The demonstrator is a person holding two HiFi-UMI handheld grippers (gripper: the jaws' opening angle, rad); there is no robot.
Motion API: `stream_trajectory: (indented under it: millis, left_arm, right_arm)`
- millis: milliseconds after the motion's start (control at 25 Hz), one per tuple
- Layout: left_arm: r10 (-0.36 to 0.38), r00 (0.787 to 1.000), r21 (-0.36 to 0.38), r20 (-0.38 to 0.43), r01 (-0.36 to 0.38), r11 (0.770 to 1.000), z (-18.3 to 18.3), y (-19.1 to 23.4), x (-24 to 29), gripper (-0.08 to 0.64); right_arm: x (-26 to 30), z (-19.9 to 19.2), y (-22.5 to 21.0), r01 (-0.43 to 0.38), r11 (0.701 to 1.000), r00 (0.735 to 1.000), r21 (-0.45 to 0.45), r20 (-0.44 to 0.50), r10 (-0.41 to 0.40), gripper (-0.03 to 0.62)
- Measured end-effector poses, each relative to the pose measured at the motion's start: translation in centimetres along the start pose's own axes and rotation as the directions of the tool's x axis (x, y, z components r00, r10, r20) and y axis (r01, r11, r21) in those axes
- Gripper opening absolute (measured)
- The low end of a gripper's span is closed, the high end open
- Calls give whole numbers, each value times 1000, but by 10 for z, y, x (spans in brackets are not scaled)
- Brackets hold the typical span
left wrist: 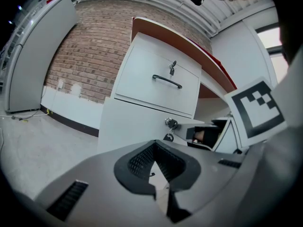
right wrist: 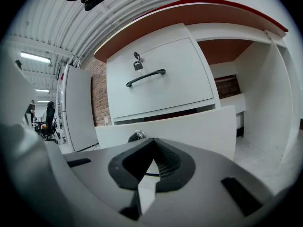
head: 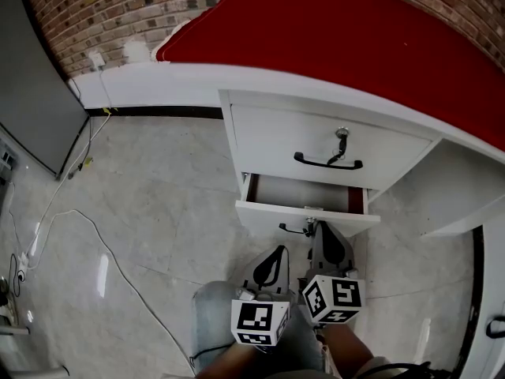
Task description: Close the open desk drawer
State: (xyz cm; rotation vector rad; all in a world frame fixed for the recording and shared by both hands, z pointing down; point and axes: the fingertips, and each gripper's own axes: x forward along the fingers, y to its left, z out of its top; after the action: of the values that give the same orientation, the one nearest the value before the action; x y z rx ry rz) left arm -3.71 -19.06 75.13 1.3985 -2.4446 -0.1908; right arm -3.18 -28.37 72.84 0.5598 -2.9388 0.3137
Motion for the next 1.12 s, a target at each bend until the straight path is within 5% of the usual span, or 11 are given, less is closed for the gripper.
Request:
stream_trajectory:
  millis: [1120]
  left_arm:
    - [-3, 1000, -6, -11, 3, 1000, -12, -1, 0, 8]
  right_arm:
    - [24, 7, -9, 19, 999, 999, 28, 25, -20, -2]
